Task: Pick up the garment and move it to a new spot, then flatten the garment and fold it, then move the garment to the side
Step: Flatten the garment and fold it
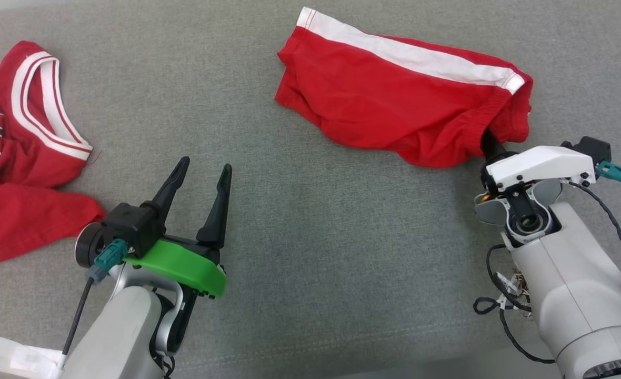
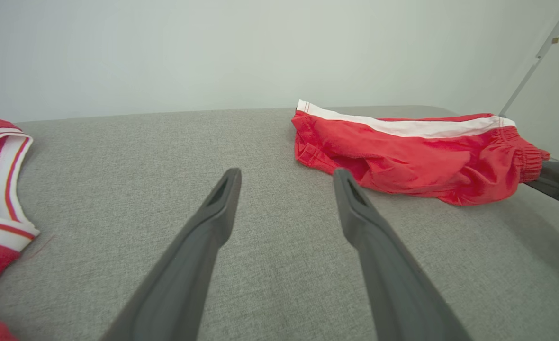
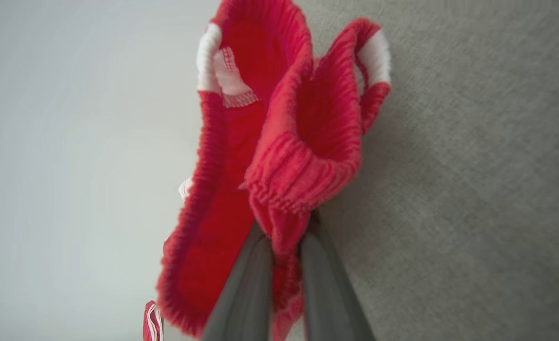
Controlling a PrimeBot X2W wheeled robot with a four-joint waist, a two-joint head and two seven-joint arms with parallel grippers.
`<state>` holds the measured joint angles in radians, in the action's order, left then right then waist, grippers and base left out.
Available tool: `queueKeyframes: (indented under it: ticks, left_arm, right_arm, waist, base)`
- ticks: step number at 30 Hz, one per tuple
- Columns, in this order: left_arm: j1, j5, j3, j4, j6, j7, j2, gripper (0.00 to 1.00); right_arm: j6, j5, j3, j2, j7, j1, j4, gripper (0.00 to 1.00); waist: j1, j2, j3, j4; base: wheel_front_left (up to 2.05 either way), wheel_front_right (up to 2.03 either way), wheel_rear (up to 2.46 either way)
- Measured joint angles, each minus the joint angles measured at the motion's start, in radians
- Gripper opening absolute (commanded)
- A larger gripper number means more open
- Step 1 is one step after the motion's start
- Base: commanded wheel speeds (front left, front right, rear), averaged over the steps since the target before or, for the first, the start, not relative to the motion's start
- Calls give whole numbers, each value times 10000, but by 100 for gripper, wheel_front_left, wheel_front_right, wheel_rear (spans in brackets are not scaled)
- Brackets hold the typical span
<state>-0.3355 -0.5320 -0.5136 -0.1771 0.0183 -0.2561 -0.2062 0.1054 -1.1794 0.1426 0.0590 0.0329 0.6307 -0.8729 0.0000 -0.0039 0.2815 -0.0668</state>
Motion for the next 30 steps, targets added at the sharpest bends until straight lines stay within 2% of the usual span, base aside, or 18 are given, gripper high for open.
queueKeyframes:
  ticks: [5,16,26,30]
  left_arm:
    - [128,-2,77,13,8,0,-2,100]
    - [453,-2,228,163,10,0,-4,100]
    - [579,-2,88,176,8,0,58,100]
    - [601,-2,-50,155,4,0,199,100]
  right_arm:
    - [8,412,230,50,347,-14,2,0]
    - [88,679,251,742,704,-720,65,0]
    - [90,1081,253,1707,974,-1248,635,0]
    - [90,1091,328,1722,951,-1243,1066,0]
  waist:
    - [0,0,-102,-176]
    - [0,0,-440,-685]
    - [0,0,-794,-1041]
    - [0,0,-855,-1007]
  base:
    - [0,0,0]
    - [0,0,0]
    - [0,0,0]
    - [0,0,0]
